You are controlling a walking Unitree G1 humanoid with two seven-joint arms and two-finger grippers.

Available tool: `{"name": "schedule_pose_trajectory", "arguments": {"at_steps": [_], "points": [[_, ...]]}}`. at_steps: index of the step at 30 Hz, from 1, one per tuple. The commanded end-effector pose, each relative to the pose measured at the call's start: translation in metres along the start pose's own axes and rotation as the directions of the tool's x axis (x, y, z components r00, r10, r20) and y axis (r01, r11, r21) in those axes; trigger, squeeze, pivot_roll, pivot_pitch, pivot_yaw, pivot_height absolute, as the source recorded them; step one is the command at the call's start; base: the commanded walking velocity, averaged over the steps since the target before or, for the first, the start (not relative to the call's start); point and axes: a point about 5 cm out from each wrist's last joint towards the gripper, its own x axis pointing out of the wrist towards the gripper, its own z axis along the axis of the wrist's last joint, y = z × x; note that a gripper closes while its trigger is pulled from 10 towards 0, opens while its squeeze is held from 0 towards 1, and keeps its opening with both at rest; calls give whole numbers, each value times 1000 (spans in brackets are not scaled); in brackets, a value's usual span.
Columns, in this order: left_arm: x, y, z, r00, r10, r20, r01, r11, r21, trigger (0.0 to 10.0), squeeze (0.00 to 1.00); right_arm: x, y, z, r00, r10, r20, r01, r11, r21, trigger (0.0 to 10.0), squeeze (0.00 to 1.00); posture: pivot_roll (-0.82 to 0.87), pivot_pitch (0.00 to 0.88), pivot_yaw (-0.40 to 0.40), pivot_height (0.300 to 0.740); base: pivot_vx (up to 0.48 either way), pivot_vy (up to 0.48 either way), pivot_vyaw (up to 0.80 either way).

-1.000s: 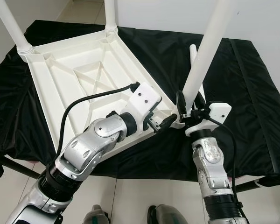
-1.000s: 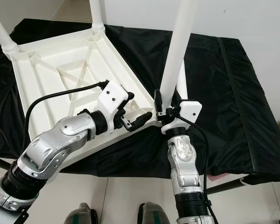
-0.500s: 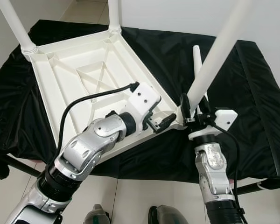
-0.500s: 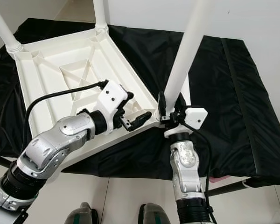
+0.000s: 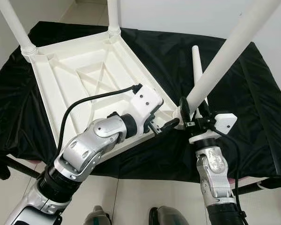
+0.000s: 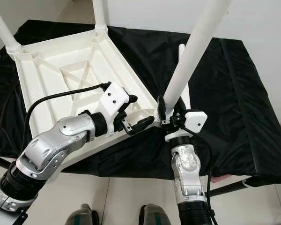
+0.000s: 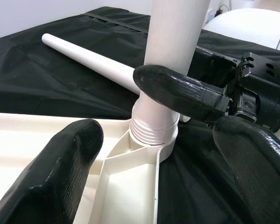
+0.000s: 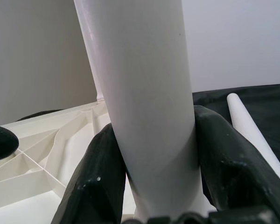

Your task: Building children table

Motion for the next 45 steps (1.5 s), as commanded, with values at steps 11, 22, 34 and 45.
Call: {"name": "schedule_pose_trajectory", "arguments": {"at_steps": [11, 22, 34, 45], "points": [[0, -4, 4, 999, -41, 8, 41, 999, 5, 10000, 0, -14, -10, -55, 931, -58, -360, 79, 996, 43, 10000, 0, -31, 106, 36, 740, 0, 0, 0], [-1, -5, 3, 999, -42, 8, 42, 999, 3, 10000, 0, -6, -19, -60, 911, -96, -401, 113, 993, 20, 10000, 0, -29, 108, 35, 740, 0, 0, 0], [-1, -6, 4, 999, -42, 9, 42, 999, -1, 10000, 0, -3, -9, -61, 899, -150, -412, 162, 987, -6, 10000, 0, -30, 110, 33, 740, 0, 0, 0], [-1, -6, 5, 999, -39, 15, 39, 999, -5, 10000, 0, 19, 11, -63, 854, -313, -417, 316, 947, -63, 10000, 0, -20, 113, 23, 740, 0, 0, 0]]}}
